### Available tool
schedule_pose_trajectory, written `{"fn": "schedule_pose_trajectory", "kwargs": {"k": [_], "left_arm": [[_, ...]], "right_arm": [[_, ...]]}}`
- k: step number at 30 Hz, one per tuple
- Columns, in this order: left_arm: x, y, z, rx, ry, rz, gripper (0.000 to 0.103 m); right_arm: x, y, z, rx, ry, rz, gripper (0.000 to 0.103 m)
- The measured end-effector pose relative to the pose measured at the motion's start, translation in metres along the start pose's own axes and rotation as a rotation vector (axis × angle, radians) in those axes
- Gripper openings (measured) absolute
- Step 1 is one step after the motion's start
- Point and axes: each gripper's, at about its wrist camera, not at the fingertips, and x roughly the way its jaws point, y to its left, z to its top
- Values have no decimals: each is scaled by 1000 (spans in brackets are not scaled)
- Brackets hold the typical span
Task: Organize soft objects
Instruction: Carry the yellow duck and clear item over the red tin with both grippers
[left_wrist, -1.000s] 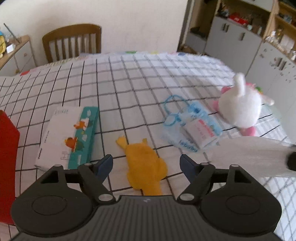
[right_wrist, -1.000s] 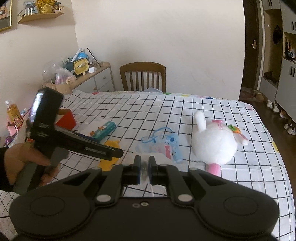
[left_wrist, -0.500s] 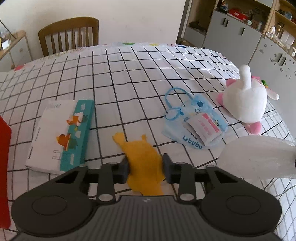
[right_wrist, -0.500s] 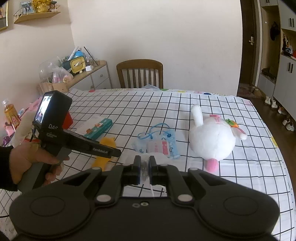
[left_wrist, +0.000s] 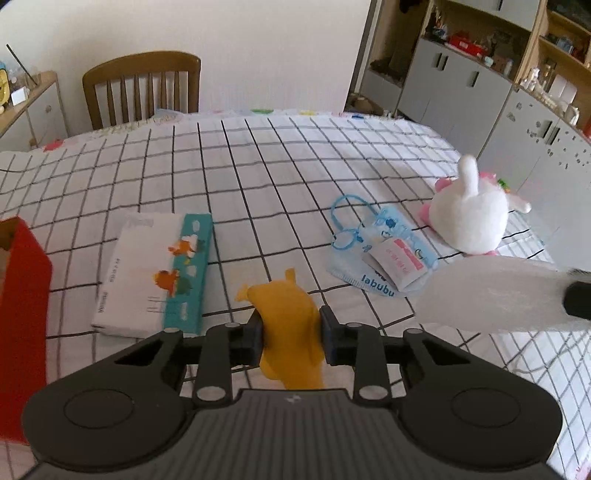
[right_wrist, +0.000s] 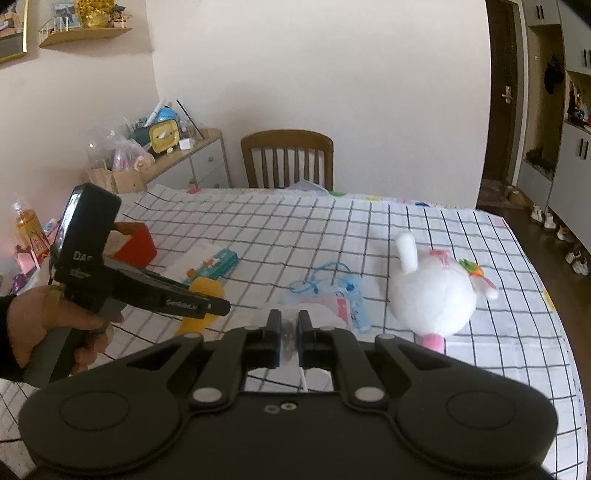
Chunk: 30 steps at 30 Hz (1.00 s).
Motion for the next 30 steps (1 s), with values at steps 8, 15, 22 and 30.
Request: {"fn": "schedule_pose_trajectory", "kwargs": {"k": [8,15,22,30], "left_arm": [[-53,22,0,-6,-41,-11,29],[-98,48,-1,-29,-88,6,29],[-138,81,1,-56,-135,41,29],[-173,130,2,-73,-173,113,29]], "right_arm": [[-5,29,17,-17,-41,44,8],[-5,63,36,-56,-75,97,8],[3,101,55,-99,-95,155,8],[16,150,75,-160,-114,222,8]]}}
